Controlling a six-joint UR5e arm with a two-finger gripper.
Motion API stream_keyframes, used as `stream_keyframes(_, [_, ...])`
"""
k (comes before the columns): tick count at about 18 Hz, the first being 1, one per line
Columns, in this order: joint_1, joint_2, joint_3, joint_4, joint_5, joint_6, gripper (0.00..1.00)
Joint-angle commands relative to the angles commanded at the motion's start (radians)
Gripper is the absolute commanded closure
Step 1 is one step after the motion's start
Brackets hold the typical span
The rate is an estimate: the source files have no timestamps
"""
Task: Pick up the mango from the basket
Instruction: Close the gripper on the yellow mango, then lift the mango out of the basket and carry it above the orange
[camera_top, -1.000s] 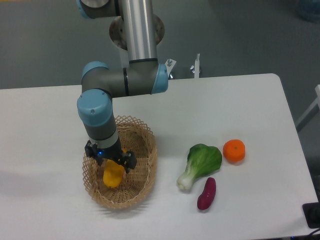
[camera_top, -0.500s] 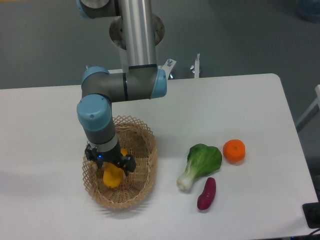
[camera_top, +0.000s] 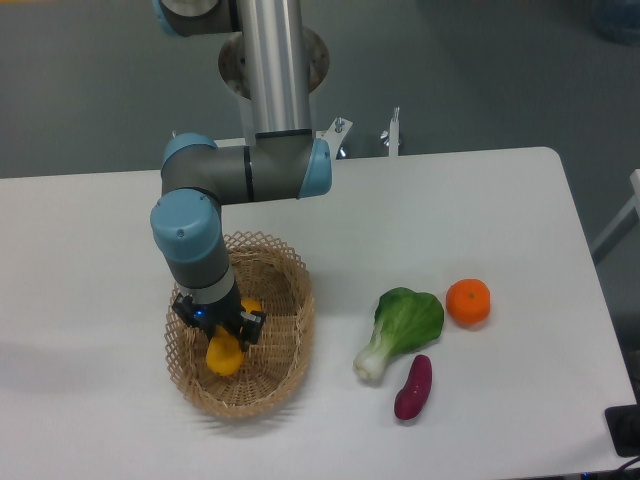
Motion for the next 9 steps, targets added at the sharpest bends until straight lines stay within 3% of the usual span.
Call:
stream_keyframes(7, [0.015,0.06,0.017,-0.003,0.018,0.04,0.56])
stream_keyframes(9, [0.06,0.101,0.017,-0.015,0.026,0.086,0.55])
